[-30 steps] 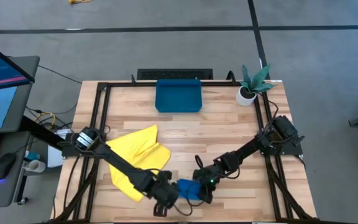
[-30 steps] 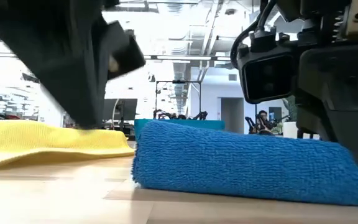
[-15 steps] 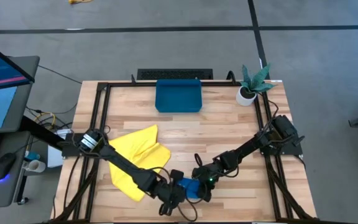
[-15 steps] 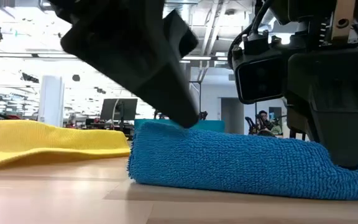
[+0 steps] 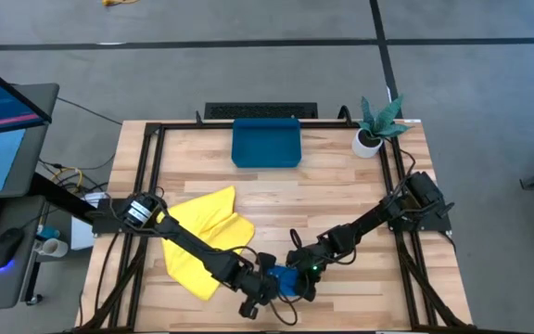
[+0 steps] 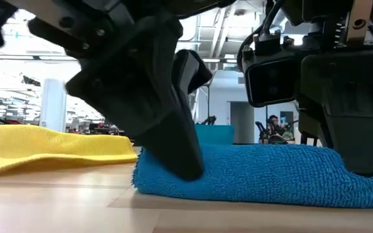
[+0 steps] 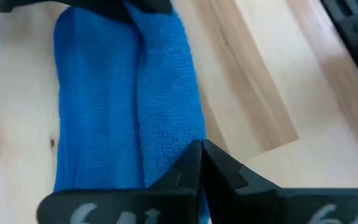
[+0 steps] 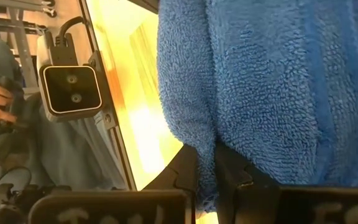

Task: Roll microfiber towels into tight, uniform cylinder then place into a basket
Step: Roll the blue microfiber cloth

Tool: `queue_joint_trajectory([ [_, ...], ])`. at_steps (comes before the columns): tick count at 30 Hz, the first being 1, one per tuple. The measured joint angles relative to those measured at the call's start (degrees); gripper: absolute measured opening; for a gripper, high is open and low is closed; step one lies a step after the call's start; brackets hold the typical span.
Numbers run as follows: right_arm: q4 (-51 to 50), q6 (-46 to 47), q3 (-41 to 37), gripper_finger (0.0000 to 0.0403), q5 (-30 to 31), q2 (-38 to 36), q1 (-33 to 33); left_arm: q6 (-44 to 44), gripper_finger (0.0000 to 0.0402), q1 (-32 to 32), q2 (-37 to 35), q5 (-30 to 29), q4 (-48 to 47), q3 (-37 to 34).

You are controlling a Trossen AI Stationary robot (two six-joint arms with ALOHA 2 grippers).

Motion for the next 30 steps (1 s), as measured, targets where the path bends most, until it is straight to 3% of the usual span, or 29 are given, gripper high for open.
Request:
queue_joint_trajectory([
  [15,-0.1,-0.37,0.0,0.0042,0.06,-0.02,0.19,4.88,0.0,-2.56,-0.37,-10.57,0.37,2.18],
  [30,-0.05,-0.14,0.0,0.0042,-0.11,-0.02,0.19,0.56,0.0,1.69,2.37,-2.53,-3.28,2.34],
])
